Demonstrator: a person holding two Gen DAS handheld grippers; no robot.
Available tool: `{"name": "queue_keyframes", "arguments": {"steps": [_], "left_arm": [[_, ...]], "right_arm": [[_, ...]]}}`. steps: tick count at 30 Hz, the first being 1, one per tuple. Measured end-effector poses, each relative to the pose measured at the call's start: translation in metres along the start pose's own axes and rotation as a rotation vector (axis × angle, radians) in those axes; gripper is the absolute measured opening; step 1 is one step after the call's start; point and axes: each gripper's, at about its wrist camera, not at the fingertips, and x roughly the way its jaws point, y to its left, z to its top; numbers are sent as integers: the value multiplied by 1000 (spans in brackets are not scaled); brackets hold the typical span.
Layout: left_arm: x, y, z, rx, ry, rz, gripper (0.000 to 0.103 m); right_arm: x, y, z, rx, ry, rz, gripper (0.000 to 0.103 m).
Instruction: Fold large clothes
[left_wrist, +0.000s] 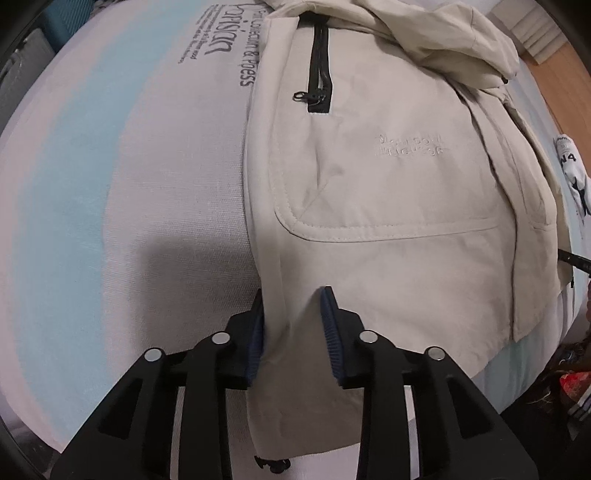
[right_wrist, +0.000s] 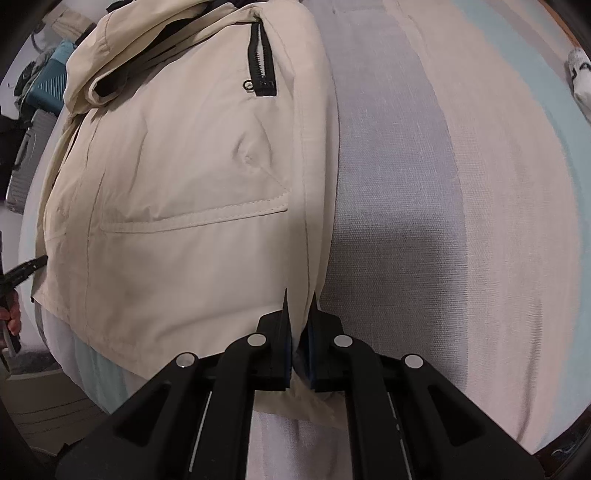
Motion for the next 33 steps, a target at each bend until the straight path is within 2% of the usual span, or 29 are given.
{"name": "queue_keyframes", "arguments": {"steps": [1,4,5,8,10,12,14,17,21,27,29,30,33], "left_arm": [[2,0,1,5,3,-3,36],[4,-5,2,7,18,-44,61],[5,-8,2,21,21,-37,68],[10,-22,-3,52,5,14,67],[6,-12,-5,-5,-13,5,56],[0,-4,-8,-34,-24,10,28],[-4,0,-11,-43,-29,16,14],[-6,-3,-11,-5,-27,53,2],[-5,-7,-8,12,-15,77,1],[-6,-10,-10,16,-19,102,2],[-2,-16,-5,9,-21,103,2],[5,-32,1,2,-22,102,1],[3,-32,1,-16,-15,105,1]], "right_arm": [[1,-1,0,5,1,5,7],[1,-7,-1,12,3,4,10],[1,-8,-2,13,3,3,10],[2,-8,-5,1,-4,-9,10],[2,-7,-7,-6,-13,-18,9],[1,-7,-8,-4,-18,-17,9],[3,-4,-9,-4,-22,-21,9],[3,-3,-10,14,-20,-31,10],[6,3,-6,43,-12,-42,10],[8,14,-4,16,-6,-64,10],[8,16,-3,24,-4,-60,9],[8,16,-3,32,-6,-59,9],[6,18,-2,43,-7,-81,9]]}}
